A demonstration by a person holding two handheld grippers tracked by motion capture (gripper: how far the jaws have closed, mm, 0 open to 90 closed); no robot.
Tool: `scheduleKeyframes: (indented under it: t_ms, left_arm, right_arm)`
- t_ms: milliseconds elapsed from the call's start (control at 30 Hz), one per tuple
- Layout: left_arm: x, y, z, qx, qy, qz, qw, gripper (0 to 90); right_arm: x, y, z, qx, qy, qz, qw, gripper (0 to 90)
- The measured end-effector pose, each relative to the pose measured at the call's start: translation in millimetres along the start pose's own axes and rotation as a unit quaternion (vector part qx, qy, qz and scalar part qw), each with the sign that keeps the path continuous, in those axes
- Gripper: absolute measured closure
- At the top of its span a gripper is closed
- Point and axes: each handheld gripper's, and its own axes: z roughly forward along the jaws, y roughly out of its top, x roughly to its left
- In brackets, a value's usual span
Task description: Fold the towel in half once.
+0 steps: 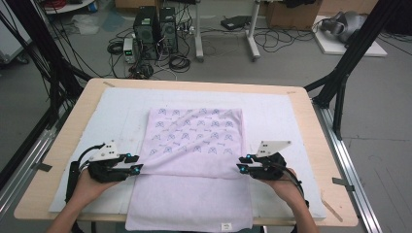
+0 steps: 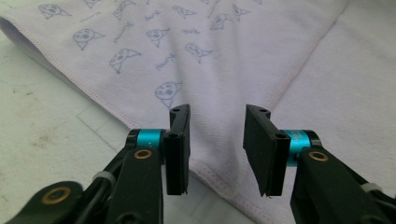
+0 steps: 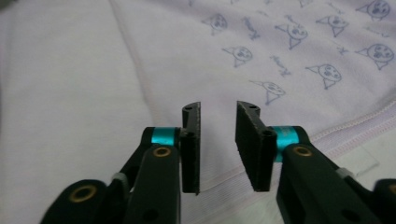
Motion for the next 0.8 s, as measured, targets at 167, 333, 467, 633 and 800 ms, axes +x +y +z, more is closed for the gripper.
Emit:
scheduleKeyframes:
  t_ms: [167, 333, 467, 633, 800]
  left_arm:
    - [8.0, -5.8, 20.9, 0.039, -0.011, 0.005, 0.9992, 63.8]
    - [2.9, -9.5, 30.1, 0.038, -0.011, 0.016, 0.9991, 80.1]
    - [2.0, -8.4, 28.7, 0.036, -0.006, 0.017, 0.9992, 85.3]
    - [1.7, -2.8, 19.2, 0.017, -0.003, 0.005, 0.9998, 85.7]
    - [-1.3, 11.7, 9.4, -0.003, -0.002, 0.007, 1.0000, 85.6]
  right_arm:
    - [-10.9, -0.2, 25.7, 0.019, 0.023, 0.014, 0.9995, 59.5]
    - [-8.7, -5.5, 38.4, 0.040, 0.019, 0.011, 0.9989, 71.2]
    - [-10.4, -5.0, 38.0, 0.037, 0.029, 0.016, 0.9987, 86.6]
    - [-11.3, -1.2, 27.9, 0.019, 0.031, 0.016, 0.9992, 87.3]
    - [-14.2, 8.9, 3.3, -0.018, 0.027, 0.016, 0.9993, 87.3]
